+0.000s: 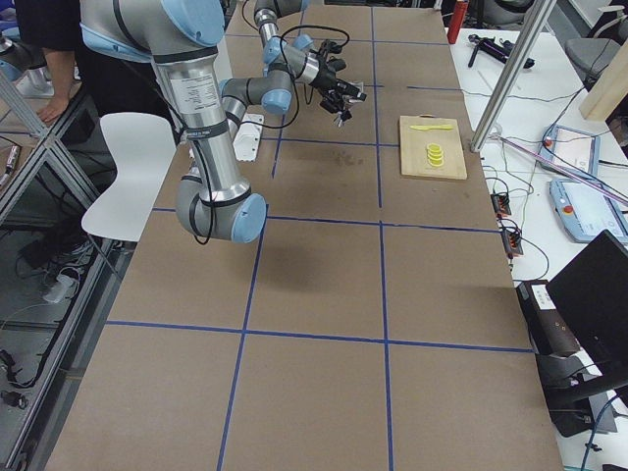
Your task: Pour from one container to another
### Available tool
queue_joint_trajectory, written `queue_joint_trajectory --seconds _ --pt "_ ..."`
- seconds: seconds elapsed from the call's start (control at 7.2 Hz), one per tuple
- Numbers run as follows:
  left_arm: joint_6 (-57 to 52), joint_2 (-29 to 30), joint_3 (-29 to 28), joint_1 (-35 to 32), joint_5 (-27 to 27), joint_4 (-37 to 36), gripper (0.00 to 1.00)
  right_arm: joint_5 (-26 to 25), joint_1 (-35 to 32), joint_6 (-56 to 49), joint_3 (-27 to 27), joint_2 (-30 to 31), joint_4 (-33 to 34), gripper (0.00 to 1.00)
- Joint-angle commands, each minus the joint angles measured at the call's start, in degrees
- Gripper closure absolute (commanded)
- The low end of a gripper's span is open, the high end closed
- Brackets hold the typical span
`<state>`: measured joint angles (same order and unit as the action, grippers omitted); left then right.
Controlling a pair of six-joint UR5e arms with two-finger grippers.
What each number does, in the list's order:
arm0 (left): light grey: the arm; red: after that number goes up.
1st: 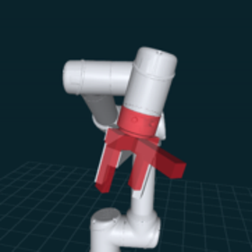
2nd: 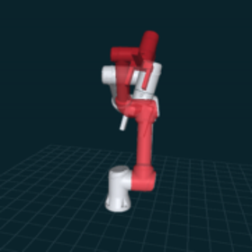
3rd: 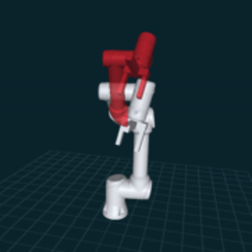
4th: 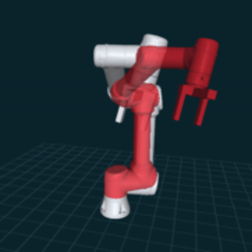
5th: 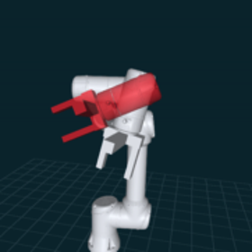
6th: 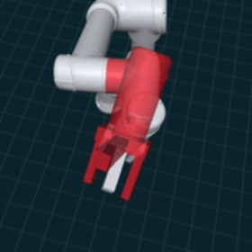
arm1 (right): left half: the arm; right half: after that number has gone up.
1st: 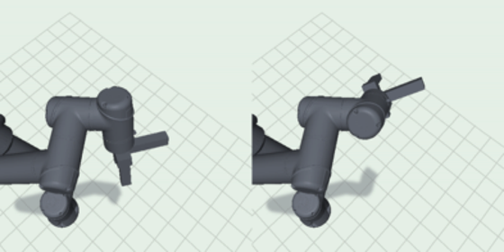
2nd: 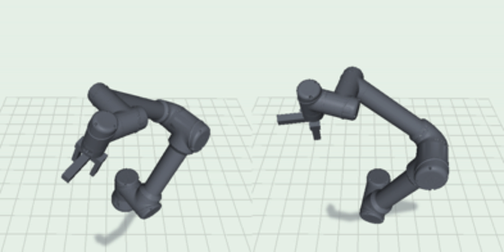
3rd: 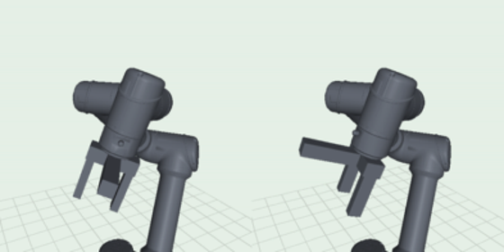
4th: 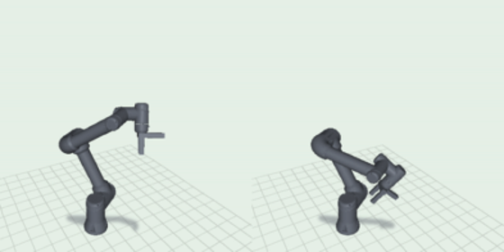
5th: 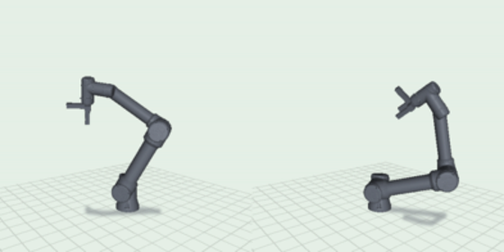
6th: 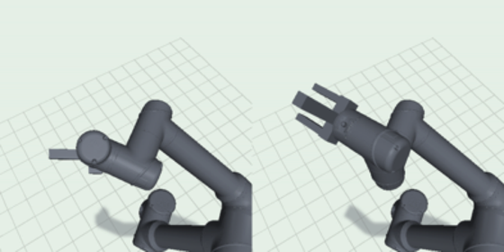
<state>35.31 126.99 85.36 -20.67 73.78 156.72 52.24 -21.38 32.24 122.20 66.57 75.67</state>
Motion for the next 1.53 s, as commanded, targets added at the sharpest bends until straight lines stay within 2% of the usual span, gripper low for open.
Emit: queue_joint_trajectory --seconds 0.0,0.14,0.42,0.69,0.97,1.11,1.39 --pt "4.06 -1.64 0.94 -1.91 -0.31 -0.01 1.00 2.94 -3.21 8.68 3.37 5.11 0.00 1.00" --pt "4.07 -3.13 1.39 -3.31 -0.39 -0.18 1.00 6.26 -6.01 10.81 4.09 7.76 0.00 1.00" --pt "4.16 -6.82 5.85 -5.86 -0.57 -0.79 1.00 17.57 -14.78 10.83 4.10 11.90 -1.22 1.00" --pt "4.33 -12.61 10.07 -6.92 -3.62 -1.24 1.00 22.70 -19.29 10.83 1.57 23.72 -18.37 1.00" --pt "4.42 -18.06 11.75 -7.54 -5.75 -1.24 1.00 28.06 -20.63 10.83 -0.20 27.47 -20.31 1.00" --pt "7.73 -22.35 13.41 -7.98 -8.02 -1.24 1.00 28.79 -20.63 11.18 -0.47 30.26 -20.22 1.00" --pt "12.59 -30.70 16.67 -9.56 -8.13 -1.15 1.00 27.84 -21.07 22.19 -1.44 32.39 -20.65 1.00"
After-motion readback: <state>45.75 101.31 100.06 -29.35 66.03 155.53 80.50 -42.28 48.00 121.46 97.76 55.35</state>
